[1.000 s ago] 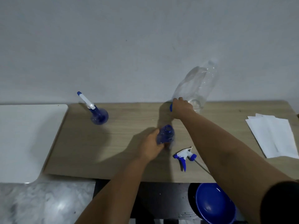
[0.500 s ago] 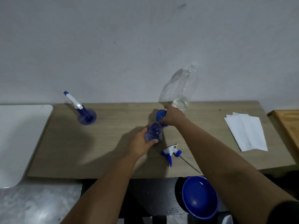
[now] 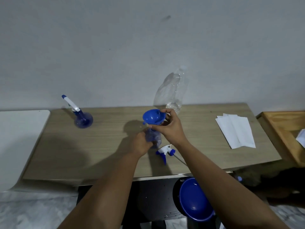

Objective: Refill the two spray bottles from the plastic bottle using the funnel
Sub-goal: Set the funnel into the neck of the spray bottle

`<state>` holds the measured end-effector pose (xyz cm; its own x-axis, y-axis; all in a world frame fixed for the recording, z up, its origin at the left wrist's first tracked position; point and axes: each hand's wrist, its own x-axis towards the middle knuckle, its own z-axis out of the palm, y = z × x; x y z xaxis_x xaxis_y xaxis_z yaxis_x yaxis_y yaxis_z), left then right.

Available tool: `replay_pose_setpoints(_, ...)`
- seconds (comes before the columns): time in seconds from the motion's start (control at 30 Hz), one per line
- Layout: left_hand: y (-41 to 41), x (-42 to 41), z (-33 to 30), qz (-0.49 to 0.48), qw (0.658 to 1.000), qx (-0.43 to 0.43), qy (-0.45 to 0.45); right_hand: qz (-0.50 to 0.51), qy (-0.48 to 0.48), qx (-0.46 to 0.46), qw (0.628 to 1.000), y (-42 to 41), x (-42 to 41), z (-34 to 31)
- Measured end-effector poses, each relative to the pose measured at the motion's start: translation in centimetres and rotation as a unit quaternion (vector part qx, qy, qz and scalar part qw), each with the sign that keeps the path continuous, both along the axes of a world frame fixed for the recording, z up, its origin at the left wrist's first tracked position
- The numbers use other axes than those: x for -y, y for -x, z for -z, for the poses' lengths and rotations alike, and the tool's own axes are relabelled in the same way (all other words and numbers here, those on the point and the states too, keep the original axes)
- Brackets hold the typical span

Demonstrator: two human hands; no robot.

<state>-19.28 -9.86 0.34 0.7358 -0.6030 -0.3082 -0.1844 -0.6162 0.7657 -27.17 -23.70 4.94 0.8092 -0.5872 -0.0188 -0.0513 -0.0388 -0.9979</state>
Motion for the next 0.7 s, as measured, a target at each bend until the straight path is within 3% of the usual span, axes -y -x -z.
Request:
replay_pose_setpoints(0.23, 0.6, 0.2, -0.5, 0.007, 0.999, 0.000, -0.044, -0.047, 0.048, -0.011, 0.998, 1.7, -0.5, 1.3)
replay_pose_setpoints(0.37, -0.2, -1.5, -0.9, 0.083, 0.995, -0.008, -0.058, -0.089, 0.085, -0.044, 0.991, 2.5, 0.4, 0.4)
replay_pose_setpoints(0.43, -1.5, -2.5, -1.6, 0.098, 0.990, 0.024, -0.103, -0.063, 0.087, -0.049, 0.993, 2.8, 1.3, -0.6)
replay_pose_setpoints(0.5, -3.6, -2.5, -2.5, 0.052, 0.992, 0.043, -0.109, -0.005, 0.082, -0.035, 0.996, 2.5, 2.8, -1.9)
replay_pose_setpoints(0.57, -5.9, -1.3, -3.9, -0.004, 0.995, 0.058, -0.086, 0.074, 0.114, -0.020, 0.991, 1.6, 5.0, -3.4)
replay_pose_setpoints(0.7, -9.2, 4.2, -8.2, -0.023, 0.996, 0.082, -0.001, 0.175, 0.167, -0.052, 0.969, -2.1, 10.1, -7.0)
